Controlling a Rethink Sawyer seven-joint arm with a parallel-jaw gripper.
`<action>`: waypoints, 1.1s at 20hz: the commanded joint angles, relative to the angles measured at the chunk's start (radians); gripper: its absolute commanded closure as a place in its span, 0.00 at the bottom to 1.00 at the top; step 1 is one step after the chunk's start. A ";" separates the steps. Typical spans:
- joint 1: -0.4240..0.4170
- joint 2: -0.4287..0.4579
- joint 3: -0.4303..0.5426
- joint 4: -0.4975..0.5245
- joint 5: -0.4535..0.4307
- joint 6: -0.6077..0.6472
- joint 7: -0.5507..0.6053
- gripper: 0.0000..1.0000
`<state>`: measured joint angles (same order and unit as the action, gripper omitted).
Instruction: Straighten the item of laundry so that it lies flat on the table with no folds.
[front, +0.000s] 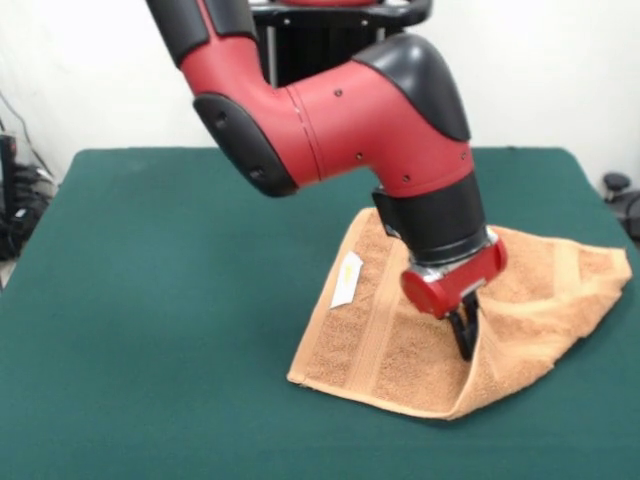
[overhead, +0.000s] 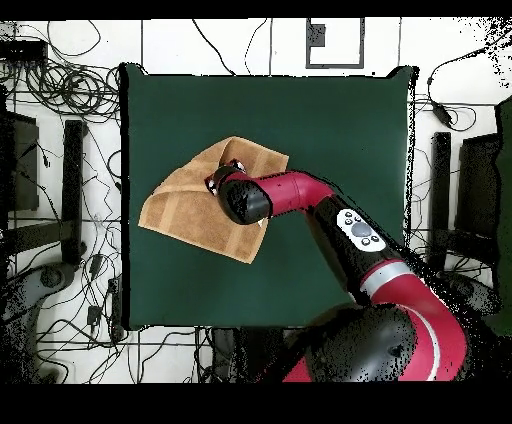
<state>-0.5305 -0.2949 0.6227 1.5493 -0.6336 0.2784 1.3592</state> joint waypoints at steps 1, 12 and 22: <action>0.056 0.081 0.018 -0.049 -0.007 -0.054 0.086 1.00; 0.052 0.045 0.011 -0.008 0.019 -0.062 0.117 1.00; 0.026 -0.025 0.030 0.047 0.025 -0.052 0.112 1.00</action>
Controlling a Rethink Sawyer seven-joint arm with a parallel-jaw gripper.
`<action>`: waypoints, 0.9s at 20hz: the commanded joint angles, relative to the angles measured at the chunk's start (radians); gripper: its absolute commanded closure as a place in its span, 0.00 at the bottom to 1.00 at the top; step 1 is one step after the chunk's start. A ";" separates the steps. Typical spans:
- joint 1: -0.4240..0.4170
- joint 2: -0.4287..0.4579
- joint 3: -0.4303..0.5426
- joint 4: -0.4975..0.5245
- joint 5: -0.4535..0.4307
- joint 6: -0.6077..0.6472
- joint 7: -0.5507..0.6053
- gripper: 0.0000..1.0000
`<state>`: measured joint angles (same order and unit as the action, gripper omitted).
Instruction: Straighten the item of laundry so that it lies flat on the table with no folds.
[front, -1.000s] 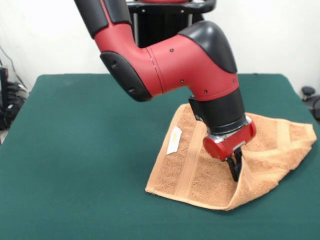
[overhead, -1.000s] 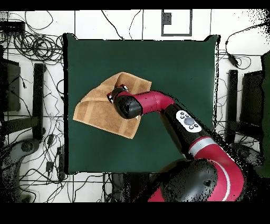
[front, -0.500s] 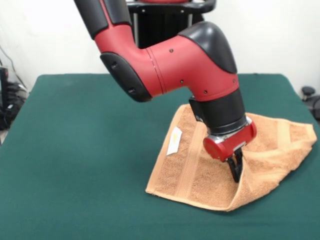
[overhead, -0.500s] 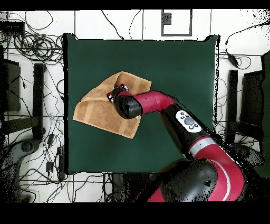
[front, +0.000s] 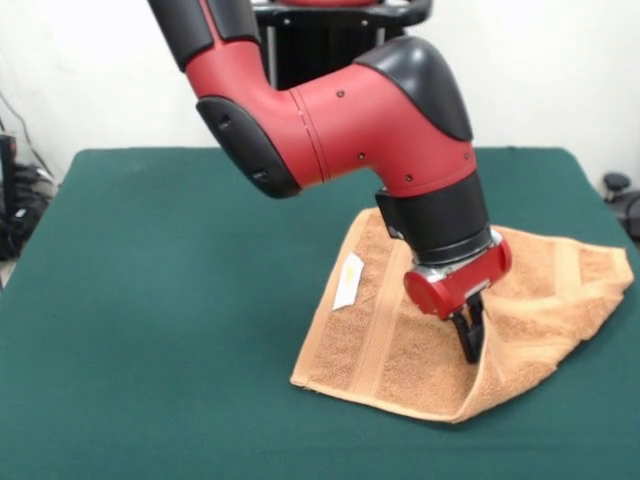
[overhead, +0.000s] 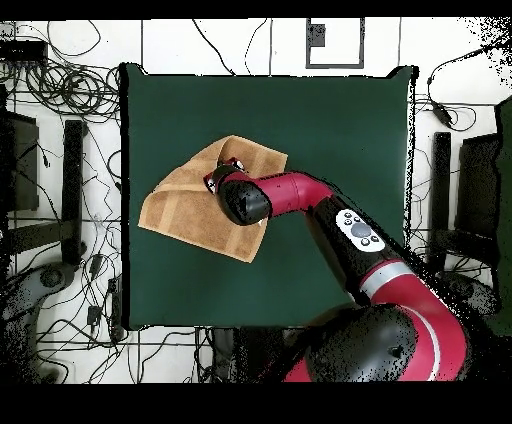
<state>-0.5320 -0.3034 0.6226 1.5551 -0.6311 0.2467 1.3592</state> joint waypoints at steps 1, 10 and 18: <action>0.030 -0.016 0.036 0.039 0.024 -0.021 0.111 1.00; 0.037 0.018 0.061 0.026 0.024 -0.065 0.115 1.00; 0.039 0.035 0.069 0.024 0.030 -0.090 0.123 1.00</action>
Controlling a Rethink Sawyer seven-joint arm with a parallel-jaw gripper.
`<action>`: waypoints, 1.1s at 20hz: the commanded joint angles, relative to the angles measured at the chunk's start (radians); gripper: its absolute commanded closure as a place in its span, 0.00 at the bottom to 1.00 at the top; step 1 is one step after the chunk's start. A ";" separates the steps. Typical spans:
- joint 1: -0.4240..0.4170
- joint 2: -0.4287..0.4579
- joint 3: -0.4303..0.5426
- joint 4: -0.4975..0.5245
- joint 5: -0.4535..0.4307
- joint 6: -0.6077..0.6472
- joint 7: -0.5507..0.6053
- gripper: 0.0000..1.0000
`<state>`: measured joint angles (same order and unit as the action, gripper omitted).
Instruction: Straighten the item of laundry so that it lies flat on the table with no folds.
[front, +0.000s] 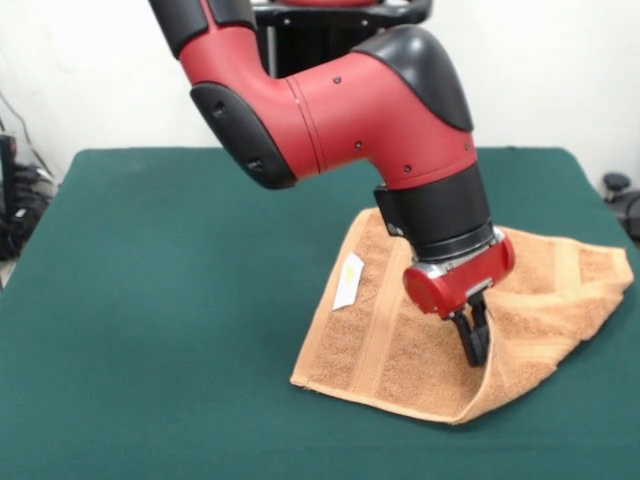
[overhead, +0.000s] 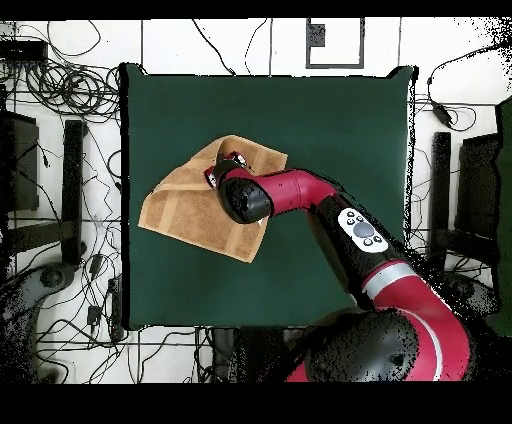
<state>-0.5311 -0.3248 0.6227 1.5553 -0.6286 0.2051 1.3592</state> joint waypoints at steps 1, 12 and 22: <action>0.037 0.059 0.074 0.025 0.028 -0.052 0.122 1.00; 0.010 0.093 0.125 0.023 0.019 -0.060 0.091 1.00; 0.010 0.110 0.129 0.010 -0.008 -0.107 0.094 1.00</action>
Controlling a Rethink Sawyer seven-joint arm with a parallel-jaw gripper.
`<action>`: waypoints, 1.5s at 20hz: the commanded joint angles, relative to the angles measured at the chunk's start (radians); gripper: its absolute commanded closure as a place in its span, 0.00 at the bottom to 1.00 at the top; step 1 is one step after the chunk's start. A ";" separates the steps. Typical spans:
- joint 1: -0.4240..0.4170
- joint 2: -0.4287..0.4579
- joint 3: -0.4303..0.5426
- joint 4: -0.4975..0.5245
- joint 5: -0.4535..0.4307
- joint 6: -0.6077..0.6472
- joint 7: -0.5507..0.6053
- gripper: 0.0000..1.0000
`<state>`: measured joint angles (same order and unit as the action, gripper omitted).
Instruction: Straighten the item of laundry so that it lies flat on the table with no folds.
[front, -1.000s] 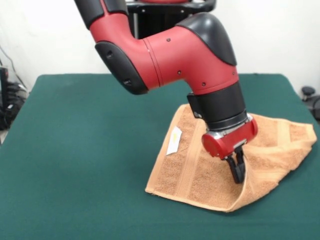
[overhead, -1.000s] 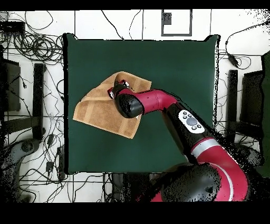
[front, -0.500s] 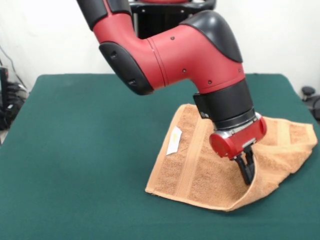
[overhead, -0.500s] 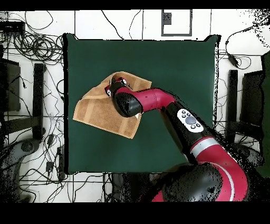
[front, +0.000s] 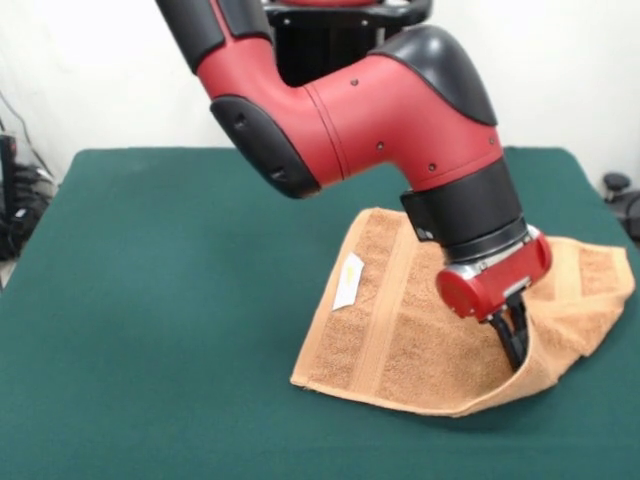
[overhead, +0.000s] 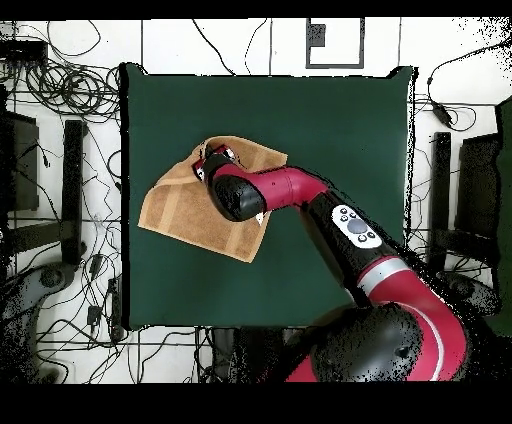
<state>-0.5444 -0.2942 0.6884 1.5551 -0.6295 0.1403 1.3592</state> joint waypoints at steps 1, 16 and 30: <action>0.023 0.082 0.065 0.008 -0.009 -0.053 0.097 1.00; 0.042 0.076 -0.013 -0.045 -0.010 -0.141 0.125 1.00; 0.087 -0.036 -0.147 -0.008 0.039 0.103 0.078 1.00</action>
<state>-0.5044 -0.3027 0.6311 1.5551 -0.6251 0.0494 1.3592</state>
